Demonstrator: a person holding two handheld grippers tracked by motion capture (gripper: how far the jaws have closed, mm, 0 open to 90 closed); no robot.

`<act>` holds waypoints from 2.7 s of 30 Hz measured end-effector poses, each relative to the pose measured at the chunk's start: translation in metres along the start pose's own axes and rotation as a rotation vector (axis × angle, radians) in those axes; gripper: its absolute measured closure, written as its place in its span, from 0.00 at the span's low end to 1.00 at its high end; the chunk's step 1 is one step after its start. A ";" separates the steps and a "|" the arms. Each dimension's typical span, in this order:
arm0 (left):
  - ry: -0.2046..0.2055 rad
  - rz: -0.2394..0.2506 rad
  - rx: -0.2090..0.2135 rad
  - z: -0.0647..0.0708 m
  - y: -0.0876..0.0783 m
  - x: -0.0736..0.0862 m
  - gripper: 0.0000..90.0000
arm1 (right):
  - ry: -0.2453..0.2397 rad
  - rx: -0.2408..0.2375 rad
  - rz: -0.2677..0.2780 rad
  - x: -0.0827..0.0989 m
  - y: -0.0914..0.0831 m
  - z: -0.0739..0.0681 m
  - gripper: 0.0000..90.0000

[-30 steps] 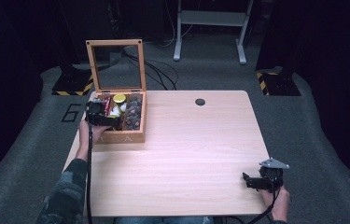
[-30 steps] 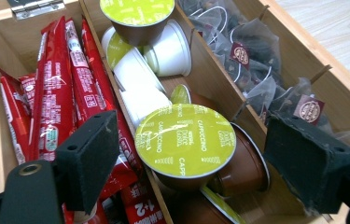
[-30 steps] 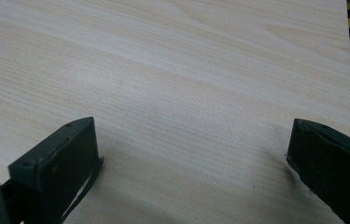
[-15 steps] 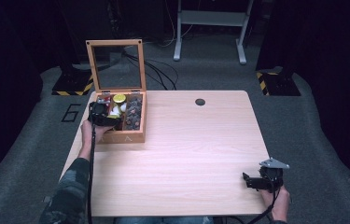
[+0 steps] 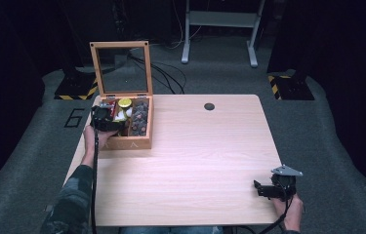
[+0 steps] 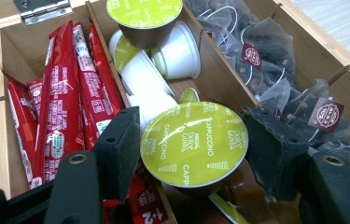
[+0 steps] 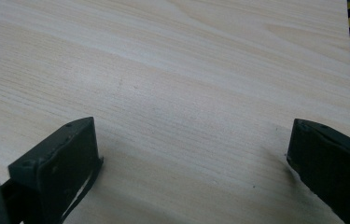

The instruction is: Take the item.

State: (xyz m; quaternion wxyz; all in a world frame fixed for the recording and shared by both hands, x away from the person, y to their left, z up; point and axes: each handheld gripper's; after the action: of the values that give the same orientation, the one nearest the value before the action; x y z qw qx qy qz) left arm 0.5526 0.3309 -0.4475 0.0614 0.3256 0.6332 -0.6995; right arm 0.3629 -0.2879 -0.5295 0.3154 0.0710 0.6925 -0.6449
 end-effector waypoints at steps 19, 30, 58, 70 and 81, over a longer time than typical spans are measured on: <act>0.063 0.001 0.011 0.006 -0.001 -0.003 0.58 | 0.001 0.000 0.000 0.000 0.000 0.000 0.01; 0.098 -0.059 -0.011 0.008 0.004 -0.006 0.55 | 0.004 0.000 -0.001 0.000 0.000 0.000 0.01; 0.135 0.006 -0.023 0.013 -0.006 -0.007 0.71 | 0.001 0.000 0.000 0.000 0.000 0.000 0.01; 0.127 0.068 -0.033 0.010 -0.016 -0.005 0.86 | 0.001 0.000 0.000 0.000 0.000 0.000 0.01; 0.148 0.077 -0.049 0.013 -0.021 -0.006 0.96 | 0.001 0.000 0.000 0.000 0.000 0.000 0.01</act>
State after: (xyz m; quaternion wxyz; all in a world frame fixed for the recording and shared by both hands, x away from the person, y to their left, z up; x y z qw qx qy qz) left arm 0.5416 0.3206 -0.4272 0.0491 0.3989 0.6399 -0.6550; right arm 0.3629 -0.2879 -0.5294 0.3150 0.0714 0.6927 -0.6449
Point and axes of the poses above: each handheld gripper's, and its own axes: y roughly forward along the jaws, x roughly out of its underside, z roughly to its right, and after that the axes turned 15 degrees about -z, right-handed
